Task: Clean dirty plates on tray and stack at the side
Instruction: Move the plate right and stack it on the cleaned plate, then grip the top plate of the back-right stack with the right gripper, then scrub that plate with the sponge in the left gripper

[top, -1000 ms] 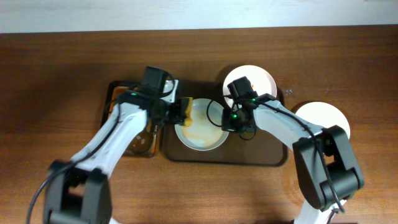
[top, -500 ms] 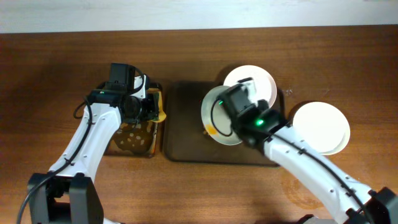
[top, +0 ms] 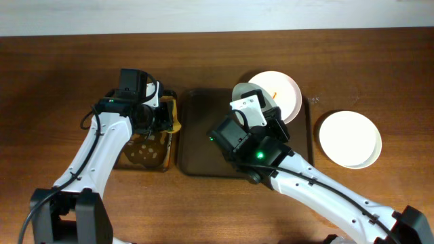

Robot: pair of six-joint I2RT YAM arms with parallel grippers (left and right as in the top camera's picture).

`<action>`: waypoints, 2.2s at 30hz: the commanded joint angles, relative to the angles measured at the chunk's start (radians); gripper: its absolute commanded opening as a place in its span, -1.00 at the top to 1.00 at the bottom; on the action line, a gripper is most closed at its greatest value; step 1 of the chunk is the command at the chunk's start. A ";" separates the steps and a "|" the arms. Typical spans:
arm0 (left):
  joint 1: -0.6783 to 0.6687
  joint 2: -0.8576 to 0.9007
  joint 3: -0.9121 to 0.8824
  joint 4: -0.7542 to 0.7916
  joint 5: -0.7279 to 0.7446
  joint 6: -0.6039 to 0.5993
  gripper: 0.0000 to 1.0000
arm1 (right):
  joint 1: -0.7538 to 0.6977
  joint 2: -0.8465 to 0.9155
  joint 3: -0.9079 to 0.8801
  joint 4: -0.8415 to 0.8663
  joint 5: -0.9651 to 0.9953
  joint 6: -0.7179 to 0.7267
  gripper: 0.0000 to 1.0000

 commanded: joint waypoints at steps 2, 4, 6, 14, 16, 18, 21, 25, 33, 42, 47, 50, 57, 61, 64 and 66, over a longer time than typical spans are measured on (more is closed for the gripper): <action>0.004 -0.008 0.001 0.003 -0.003 0.019 1.00 | -0.206 -0.019 0.014 -0.044 -0.367 0.228 0.92; 0.004 -0.008 0.001 0.003 -0.003 0.019 1.00 | -0.307 -0.020 0.016 -0.057 -0.472 0.260 0.92; 0.004 -0.008 0.001 0.003 -0.003 0.019 1.00 | -0.486 -0.020 0.016 -0.061 -0.662 0.263 0.92; 0.004 -0.008 0.001 0.003 -0.003 0.019 1.00 | -1.081 -0.017 0.005 -0.151 -0.910 0.258 0.92; 0.004 -0.008 0.001 0.003 -0.003 0.019 1.00 | -1.151 -0.012 -0.003 -0.161 -0.910 0.239 0.92; 0.004 -0.008 0.001 0.003 -0.003 0.019 1.00 | -1.207 0.004 -0.006 -0.161 -0.910 0.239 0.90; 0.004 -0.008 0.001 0.003 -0.003 0.019 1.00 | -1.237 0.029 -0.007 -0.164 -0.937 0.224 0.87; 0.004 -0.008 0.001 0.003 -0.003 0.019 1.00 | -1.235 0.029 -0.006 -0.155 -1.094 0.199 0.35; 0.004 -0.008 0.001 0.003 -0.003 0.019 1.00 | -0.986 0.068 -0.007 0.087 -1.506 -0.042 -0.10; 0.002 -0.008 0.001 0.003 -0.003 0.019 1.00 | -0.863 0.360 -0.007 0.256 -1.367 0.151 0.37; 0.002 -0.008 0.001 0.003 -0.003 0.019 1.00 | -0.860 0.410 -0.007 0.283 -1.357 0.184 0.70; 0.002 -0.008 0.001 0.004 -0.003 0.019 1.00 | -0.842 0.410 -0.007 0.281 -1.357 0.183 0.81; 0.002 -0.008 0.001 0.004 0.023 0.019 1.00 | -0.719 0.410 -0.007 0.182 -1.346 0.180 0.92; -0.034 -0.008 0.001 0.016 0.113 0.019 1.00 | -0.652 0.409 -0.007 0.129 -1.346 0.184 0.92; -0.142 0.005 0.001 0.114 0.153 -0.033 1.00 | -0.632 0.409 -0.007 0.112 -1.346 0.184 0.92; -0.205 0.046 0.001 0.208 0.218 -0.098 1.00 | -0.634 0.409 -0.007 0.108 -1.346 0.184 0.92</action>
